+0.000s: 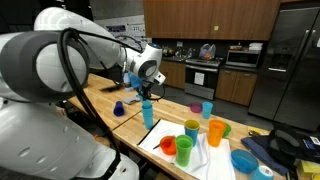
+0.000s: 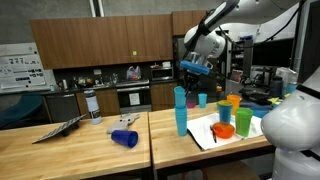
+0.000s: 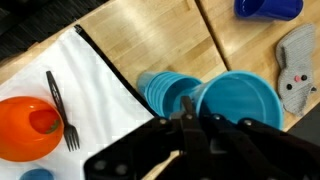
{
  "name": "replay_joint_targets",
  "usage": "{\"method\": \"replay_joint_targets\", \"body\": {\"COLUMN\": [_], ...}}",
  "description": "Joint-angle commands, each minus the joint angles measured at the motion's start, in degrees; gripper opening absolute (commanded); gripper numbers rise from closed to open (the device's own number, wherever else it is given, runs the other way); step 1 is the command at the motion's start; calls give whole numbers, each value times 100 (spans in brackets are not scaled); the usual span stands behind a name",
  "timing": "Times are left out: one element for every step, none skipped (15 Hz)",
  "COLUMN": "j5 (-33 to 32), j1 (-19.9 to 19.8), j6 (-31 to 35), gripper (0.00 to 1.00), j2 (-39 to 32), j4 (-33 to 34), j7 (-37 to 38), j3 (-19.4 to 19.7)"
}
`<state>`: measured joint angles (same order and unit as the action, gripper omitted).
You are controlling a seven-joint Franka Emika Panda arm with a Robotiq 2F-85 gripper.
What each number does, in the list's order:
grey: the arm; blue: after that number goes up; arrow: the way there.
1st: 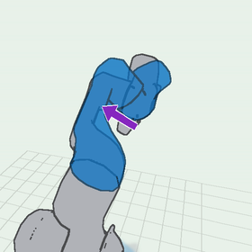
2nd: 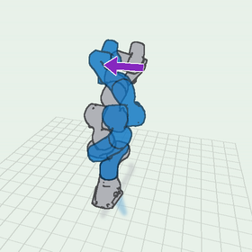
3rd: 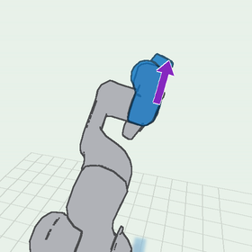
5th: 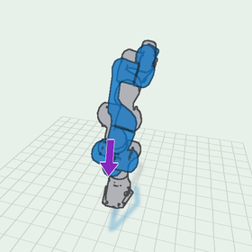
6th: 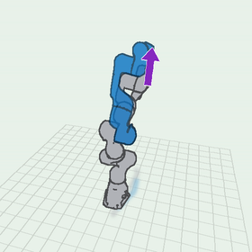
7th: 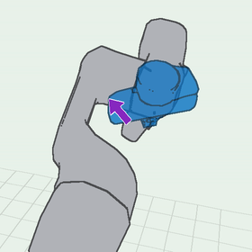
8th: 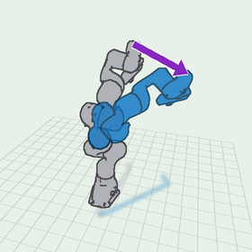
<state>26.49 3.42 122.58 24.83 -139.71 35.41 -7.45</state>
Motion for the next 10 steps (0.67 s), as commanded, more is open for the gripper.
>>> {"method": "replay_joint_targets", "body": {"j5": [-12, -32, -88, -25, -33, -34, -35, -35, -35, -35], "j1": [6, -1, -8, -10, -9, -8, -7, -7, -7, -7], "j6": [-99, -169, -224, -87, -125, -141, -145, -147, -148, -148], "gripper": [32, 37, 42, 25, 31, 37, 42, 42, 42, 42], "j2": [31, 52, 123, 6, 12, 14, 16, 15, 15, 15], "j4": [-2, -4, -42, -14, -17, -17, -17, -17, -18, -18], "j7": [-53, 21, 52, -3, -2, -1, -1, -1, -1, -1], "j3": [-3, -23, -52, -37, -47, -56, -60, -61, -61, -61]}}
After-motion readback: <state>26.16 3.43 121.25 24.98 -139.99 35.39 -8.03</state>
